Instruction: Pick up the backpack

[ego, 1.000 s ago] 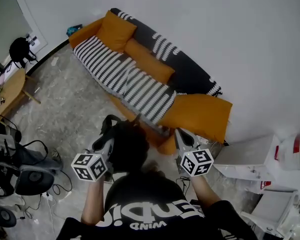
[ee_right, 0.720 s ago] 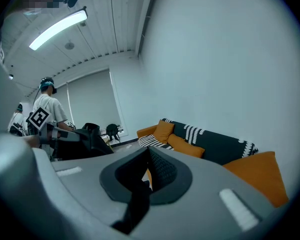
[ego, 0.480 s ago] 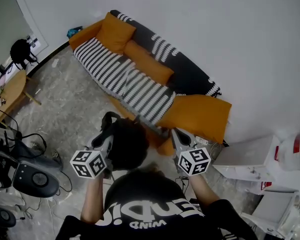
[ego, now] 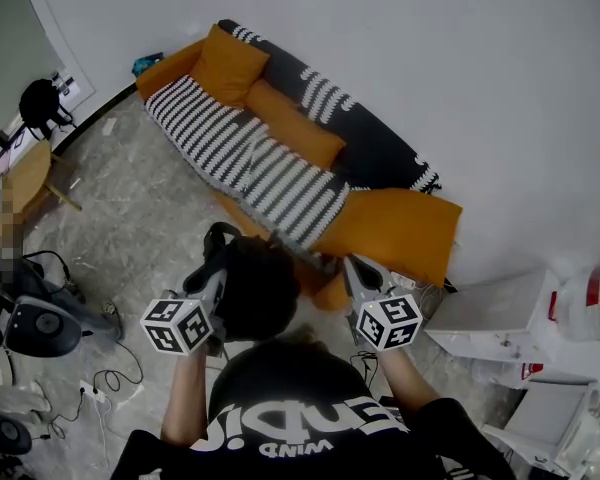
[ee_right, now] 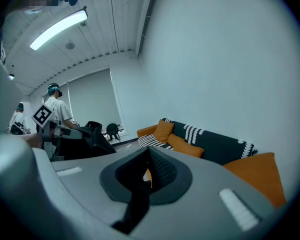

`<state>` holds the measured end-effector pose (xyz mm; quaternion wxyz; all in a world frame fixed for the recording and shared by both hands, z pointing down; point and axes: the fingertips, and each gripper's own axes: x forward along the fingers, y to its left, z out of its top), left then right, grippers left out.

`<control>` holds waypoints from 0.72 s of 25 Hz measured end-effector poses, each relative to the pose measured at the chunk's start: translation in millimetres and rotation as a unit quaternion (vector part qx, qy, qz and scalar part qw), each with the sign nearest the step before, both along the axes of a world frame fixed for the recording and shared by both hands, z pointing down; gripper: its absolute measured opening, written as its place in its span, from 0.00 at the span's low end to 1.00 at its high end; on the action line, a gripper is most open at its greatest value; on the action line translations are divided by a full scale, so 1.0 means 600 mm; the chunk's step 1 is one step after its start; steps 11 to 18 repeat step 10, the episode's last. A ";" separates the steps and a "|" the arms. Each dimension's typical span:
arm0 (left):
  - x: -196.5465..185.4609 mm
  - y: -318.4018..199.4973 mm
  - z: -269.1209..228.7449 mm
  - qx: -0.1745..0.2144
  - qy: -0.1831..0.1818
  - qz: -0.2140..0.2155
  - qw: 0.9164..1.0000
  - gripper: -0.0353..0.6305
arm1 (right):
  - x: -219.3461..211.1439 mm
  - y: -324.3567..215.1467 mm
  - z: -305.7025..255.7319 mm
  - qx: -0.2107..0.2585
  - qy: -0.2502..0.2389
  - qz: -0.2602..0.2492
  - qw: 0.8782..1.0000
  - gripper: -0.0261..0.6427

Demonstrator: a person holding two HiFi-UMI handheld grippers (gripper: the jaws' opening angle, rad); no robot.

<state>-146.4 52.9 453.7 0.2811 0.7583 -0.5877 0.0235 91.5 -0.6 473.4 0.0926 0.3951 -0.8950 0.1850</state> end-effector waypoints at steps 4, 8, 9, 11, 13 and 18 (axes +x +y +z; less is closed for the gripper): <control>0.001 0.003 0.000 0.001 0.003 -0.001 1.000 0.12 | 0.000 0.002 0.001 -0.002 -0.001 0.002 1.000 0.04; -0.004 0.000 -0.003 0.001 0.005 -0.001 1.000 0.12 | -0.002 -0.002 0.000 -0.001 -0.002 0.003 1.000 0.04; -0.005 -0.001 -0.004 0.001 0.004 -0.001 1.000 0.12 | -0.003 -0.003 0.000 -0.002 -0.002 0.003 1.000 0.04; -0.006 -0.002 -0.005 0.001 0.004 -0.001 1.000 0.12 | -0.004 -0.004 -0.001 -0.002 -0.002 0.003 1.000 0.04; -0.006 -0.002 -0.005 0.001 0.004 -0.001 1.000 0.12 | -0.004 -0.004 -0.001 -0.002 -0.002 0.003 1.000 0.04; -0.006 -0.002 -0.005 0.001 0.004 -0.001 1.000 0.12 | -0.004 -0.004 -0.001 -0.002 -0.002 0.003 1.000 0.04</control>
